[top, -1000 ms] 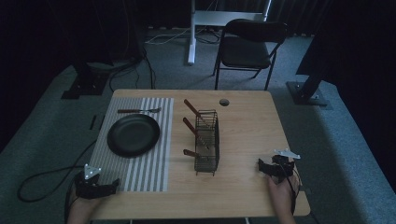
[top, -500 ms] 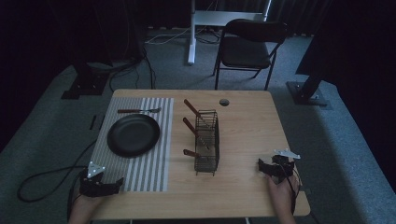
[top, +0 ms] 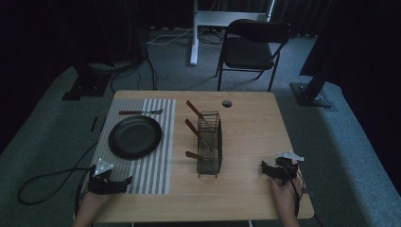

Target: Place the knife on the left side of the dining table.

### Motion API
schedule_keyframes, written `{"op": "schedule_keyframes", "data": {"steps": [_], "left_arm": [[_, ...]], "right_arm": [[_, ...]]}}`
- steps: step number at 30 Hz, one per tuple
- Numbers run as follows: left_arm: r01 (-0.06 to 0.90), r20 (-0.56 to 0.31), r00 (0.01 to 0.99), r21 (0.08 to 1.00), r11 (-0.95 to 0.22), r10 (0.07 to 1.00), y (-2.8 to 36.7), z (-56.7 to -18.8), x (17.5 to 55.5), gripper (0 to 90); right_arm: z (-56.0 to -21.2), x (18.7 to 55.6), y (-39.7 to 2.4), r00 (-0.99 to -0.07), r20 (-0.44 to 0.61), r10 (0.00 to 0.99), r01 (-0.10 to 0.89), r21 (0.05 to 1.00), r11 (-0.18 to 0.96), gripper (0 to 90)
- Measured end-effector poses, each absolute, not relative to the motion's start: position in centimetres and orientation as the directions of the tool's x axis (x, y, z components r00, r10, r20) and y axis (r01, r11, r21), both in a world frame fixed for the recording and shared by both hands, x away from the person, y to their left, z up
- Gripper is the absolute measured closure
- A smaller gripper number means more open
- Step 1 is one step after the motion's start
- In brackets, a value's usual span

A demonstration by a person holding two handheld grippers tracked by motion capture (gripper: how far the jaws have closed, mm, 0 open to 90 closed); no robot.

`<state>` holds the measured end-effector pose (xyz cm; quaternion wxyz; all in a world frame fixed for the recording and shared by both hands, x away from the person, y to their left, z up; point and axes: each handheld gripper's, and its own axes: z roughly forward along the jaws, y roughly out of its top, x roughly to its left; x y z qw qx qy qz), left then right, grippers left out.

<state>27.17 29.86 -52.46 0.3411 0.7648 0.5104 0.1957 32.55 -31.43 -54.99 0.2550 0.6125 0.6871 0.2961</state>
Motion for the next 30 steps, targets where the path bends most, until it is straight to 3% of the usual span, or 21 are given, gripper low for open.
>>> {"op": "schedule_keyframes", "data": {"steps": [30], "left_arm": [[0.524, -0.043, 0.574, 0.787, -0.327, 0.817, 24.6, -48.3, 30.1, 1.2]], "right_arm": [[-55.0, 32.6, -31.4, -0.12, 0.012, 0.993, 0.691, 0.719, 0.074, 11.3]]}}
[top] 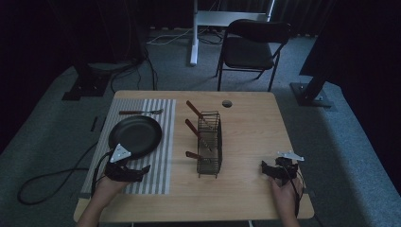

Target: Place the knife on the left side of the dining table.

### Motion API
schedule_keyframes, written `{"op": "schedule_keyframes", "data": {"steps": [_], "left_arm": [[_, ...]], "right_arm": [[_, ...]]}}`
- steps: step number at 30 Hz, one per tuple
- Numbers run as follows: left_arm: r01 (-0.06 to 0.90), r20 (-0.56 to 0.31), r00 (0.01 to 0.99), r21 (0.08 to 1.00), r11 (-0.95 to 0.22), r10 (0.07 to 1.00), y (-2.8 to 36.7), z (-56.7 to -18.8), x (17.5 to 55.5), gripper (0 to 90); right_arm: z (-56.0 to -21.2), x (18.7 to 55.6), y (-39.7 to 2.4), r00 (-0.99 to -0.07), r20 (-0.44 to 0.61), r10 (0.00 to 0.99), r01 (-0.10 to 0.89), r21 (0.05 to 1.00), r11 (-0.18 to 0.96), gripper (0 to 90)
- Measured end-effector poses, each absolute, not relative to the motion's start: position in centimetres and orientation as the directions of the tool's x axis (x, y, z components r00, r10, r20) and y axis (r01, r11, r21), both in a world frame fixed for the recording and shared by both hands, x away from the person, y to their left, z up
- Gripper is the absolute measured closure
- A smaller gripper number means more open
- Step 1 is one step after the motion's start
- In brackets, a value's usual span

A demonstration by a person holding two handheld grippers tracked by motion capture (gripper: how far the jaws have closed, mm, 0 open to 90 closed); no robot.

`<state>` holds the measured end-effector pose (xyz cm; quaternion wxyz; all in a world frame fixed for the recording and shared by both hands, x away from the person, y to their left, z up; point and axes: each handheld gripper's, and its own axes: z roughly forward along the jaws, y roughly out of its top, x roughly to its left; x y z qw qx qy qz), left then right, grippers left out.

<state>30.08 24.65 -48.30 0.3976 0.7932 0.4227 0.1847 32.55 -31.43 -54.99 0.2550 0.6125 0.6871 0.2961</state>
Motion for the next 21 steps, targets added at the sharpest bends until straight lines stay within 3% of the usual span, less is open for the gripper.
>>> {"op": "schedule_keyframes", "data": {"steps": [21], "left_arm": [[0.443, -0.052, 0.667, 0.83, -0.339, 0.743, 21.5, -44.5, 33.1, 1.3]], "right_arm": [[-55.0, 32.6, -31.4, -0.121, 0.01, 0.993, 0.69, 0.72, 0.077, 11.3]]}}
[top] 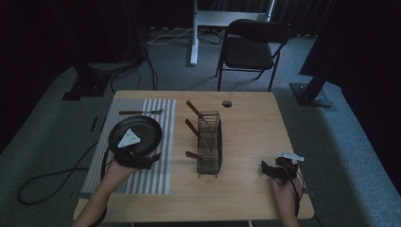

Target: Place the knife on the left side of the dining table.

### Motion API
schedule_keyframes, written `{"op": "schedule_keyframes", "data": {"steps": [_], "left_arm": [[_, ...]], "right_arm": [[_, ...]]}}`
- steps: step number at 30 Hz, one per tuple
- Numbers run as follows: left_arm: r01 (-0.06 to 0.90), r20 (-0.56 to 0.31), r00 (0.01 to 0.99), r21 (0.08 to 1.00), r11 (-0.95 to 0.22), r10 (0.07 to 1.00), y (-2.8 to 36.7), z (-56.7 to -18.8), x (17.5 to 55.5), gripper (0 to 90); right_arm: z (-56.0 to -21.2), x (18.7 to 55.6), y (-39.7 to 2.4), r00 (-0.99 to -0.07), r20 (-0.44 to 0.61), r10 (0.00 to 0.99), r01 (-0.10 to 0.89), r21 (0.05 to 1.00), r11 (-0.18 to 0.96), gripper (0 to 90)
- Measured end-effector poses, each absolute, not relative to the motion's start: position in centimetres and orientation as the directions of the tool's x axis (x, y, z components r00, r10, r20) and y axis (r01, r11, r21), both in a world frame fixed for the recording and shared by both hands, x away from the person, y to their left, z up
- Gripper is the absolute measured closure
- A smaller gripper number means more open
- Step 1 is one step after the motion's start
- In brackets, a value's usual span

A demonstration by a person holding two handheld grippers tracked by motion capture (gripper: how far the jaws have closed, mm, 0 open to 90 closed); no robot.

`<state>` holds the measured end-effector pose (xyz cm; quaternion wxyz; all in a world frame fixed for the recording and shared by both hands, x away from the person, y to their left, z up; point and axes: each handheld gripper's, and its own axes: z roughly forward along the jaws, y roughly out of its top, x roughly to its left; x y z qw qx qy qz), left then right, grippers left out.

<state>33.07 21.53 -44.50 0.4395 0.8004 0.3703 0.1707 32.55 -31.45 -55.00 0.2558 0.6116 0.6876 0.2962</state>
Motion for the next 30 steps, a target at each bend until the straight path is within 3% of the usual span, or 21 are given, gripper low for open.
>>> {"op": "schedule_keyframes", "data": {"steps": [11, 30], "left_arm": [[0.389, -0.022, 0.705, 0.848, -0.36, 0.709, 18.8, -42.7, 34.7, 3.0], [0.359, -0.067, 0.77, 0.867, -0.345, 0.634, 15.2, -40.9, 37.1, 3.0]], "right_arm": [[-55.0, 32.6, -31.4, -0.121, 0.011, 0.993, 0.69, 0.72, 0.077, 11.3], [-55.0, 32.6, -31.4, -0.121, 0.011, 0.993, 0.689, 0.721, 0.076, 11.3]]}}
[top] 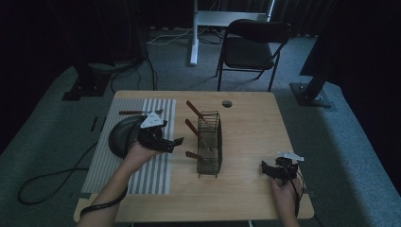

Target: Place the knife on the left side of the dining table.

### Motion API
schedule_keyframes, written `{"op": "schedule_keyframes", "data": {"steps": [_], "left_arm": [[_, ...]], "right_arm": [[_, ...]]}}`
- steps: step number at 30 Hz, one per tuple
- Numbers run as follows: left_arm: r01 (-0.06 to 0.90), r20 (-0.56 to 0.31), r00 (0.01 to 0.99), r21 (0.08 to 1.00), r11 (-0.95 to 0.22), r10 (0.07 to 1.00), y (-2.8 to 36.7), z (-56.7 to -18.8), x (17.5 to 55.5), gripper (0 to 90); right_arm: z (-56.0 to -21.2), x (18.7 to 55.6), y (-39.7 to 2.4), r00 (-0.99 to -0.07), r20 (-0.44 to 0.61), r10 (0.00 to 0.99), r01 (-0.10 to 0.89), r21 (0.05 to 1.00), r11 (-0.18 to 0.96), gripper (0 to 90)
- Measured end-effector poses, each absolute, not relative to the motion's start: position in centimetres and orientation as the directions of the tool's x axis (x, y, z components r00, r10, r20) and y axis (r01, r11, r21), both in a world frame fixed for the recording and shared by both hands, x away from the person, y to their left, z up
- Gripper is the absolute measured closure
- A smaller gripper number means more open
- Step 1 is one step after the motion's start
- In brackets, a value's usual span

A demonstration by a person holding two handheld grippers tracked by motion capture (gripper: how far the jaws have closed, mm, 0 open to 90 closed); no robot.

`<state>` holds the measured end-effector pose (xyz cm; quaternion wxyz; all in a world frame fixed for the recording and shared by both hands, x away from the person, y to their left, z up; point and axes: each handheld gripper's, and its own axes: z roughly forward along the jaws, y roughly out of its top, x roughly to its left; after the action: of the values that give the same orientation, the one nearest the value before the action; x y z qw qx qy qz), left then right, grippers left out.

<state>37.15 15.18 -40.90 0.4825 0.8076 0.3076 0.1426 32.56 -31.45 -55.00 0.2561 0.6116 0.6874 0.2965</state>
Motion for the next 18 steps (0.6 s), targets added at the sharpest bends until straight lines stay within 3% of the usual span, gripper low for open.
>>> {"op": "schedule_keyframes", "data": {"steps": [11, 18], "left_arm": [[0.345, -0.093, 0.804, 0.877, -0.334, 0.587, 13.2, -40.5, 38.2, 5.8], [0.346, -0.127, 0.816, 0.889, -0.299, 0.564, 12.8, -40.2, 38.9, 21.8]], "right_arm": [[-55.0, 32.6, -31.5, -0.121, 0.01, 0.993, 0.689, 0.721, 0.077, 11.4], [-55.0, 32.6, -31.5, -0.121, 0.01, 0.993, 0.689, 0.721, 0.077, 11.4]]}}
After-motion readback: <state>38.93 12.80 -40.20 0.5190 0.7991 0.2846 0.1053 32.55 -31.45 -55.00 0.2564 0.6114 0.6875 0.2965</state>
